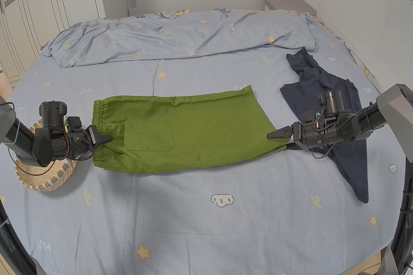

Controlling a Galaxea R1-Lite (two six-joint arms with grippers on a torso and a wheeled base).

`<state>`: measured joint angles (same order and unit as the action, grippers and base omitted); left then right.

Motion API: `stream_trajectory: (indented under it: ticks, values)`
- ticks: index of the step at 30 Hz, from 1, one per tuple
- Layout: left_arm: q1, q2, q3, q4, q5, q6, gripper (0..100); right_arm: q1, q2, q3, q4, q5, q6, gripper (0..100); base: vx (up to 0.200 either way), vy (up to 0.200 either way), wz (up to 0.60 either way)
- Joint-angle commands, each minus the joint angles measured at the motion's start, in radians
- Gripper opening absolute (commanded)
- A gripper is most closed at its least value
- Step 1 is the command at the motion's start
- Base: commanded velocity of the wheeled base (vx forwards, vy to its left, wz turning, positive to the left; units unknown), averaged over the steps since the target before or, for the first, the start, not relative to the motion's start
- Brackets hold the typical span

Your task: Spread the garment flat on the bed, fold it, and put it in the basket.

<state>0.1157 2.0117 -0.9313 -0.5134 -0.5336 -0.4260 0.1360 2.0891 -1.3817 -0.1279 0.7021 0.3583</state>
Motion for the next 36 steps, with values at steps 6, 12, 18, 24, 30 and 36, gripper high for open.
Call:
stream_trajectory:
  ticks: [6,12,18,24,30,36]
  values:
    - [0.001,-0.001,0.0,0.0,0.0,0.0,0,0.002,0.014,0.0,0.001,0.0,0.001,100,0.0,0.0,0.0]
    - [-0.001,-0.001,0.0,0.0,0.0,0.0,0,-0.012,0.026,-0.008,0.001,-0.001,0.001,100,0.0,0.0,0.0]
    - [0.001,-0.001,0.0,0.0,0.0,0.0,0,-0.039,0.038,-0.016,-0.001,0.0,0.001,0,0.0,0.0,0.0]
    - [0.004,-0.001,0.0,0.0,0.0,0.001,0,-0.047,0.04,-0.02,-0.001,-0.001,0.001,0,0.0,0.0,0.0]
    - [0.004,-0.002,0.0,0.0,0.0,0.0,0,-0.05,0.029,-0.017,0.001,-0.006,-0.002,0,0.0,0.0,0.0]
    - [0.009,-0.031,-0.006,0.059,0.0,0.001,0,-0.035,-0.066,0.03,0.008,-0.007,-0.007,0,0.0,0.0,0.0]
